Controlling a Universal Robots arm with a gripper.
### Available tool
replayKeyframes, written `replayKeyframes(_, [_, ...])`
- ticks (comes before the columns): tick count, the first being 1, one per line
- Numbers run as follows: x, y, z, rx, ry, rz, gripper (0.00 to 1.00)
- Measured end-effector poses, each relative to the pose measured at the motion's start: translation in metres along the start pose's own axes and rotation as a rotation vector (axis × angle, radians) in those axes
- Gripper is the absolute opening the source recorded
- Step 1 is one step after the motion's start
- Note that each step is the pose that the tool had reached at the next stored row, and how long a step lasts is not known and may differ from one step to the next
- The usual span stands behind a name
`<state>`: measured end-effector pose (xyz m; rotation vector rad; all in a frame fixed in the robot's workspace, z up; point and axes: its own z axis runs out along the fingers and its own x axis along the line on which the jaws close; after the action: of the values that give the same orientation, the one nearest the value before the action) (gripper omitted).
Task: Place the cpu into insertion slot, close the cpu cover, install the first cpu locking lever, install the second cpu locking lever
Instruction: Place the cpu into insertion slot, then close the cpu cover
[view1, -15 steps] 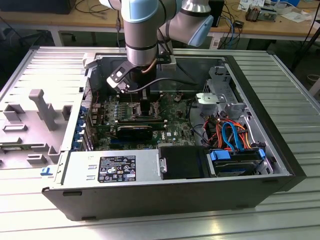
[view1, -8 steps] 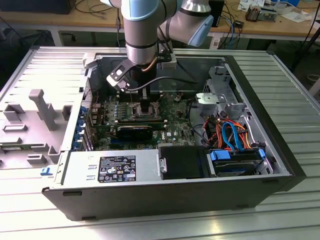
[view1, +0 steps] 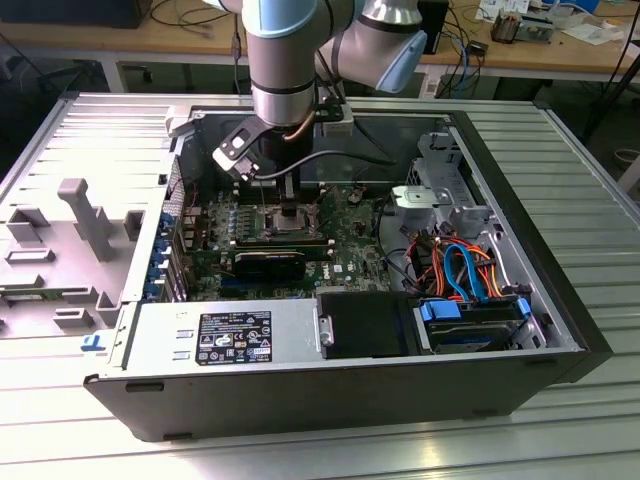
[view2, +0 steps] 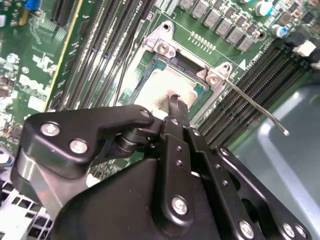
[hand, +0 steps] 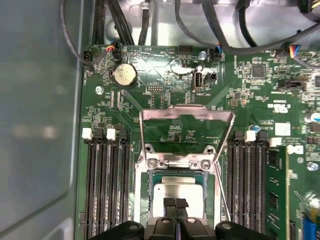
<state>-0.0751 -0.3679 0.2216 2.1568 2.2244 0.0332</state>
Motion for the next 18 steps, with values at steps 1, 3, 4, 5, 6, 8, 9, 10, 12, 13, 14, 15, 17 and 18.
replayKeyframes(1, [-0.0001, 0.0002, -0.0038, 0.0000, 0.0000, 0.000, 0.11])
replayKeyframes(3, [-0.0001, 0.0003, -0.0059, 0.0000, -0.0001, 0.000, 0.11])
replayKeyframes(4, [-0.0001, 0.0003, -0.0060, -0.0001, 0.0002, 0.000, 0.11])
replayKeyframes(5, [0.0000, 0.0003, -0.0060, -0.0002, 0.0003, 0.000, 0.11])
replayKeyframes(6, [-0.0001, 0.0003, -0.0061, -0.0001, 0.0002, 0.000, 0.11])
replayKeyframes(8, [-0.0001, 0.0003, -0.0064, 0.0000, 0.0001, 0.000, 0.11])
replayKeyframes(9, [-0.0001, 0.0003, -0.0064, 0.0000, 0.0001, 0.000, 0.11])
replayKeyframes(10, [-0.0001, 0.0003, -0.0065, 0.0000, 0.0000, 0.000, 0.11])
replayKeyframes(12, [-0.0001, 0.0003, -0.0065, 0.0000, 0.0001, 0.000, 0.11])
replayKeyframes(13, [-0.0001, 0.0003, -0.0066, 0.0000, 0.0001, 0.000, 0.11])
replayKeyframes(14, [-0.0001, 0.0003, -0.0066, 0.0000, 0.0001, 0.000, 0.11])
replayKeyframes(15, [-0.0001, 0.0003, -0.0066, 0.0000, 0.0001, 0.000, 0.11])
replayKeyframes(17, [-0.0003, 0.0003, -0.0068, 0.0001, -0.0001, 0.000, 0.11])
replayKeyframes(18, [-0.0008, 0.0003, -0.0068, 0.0002, -0.0002, 0.000, 0.11])
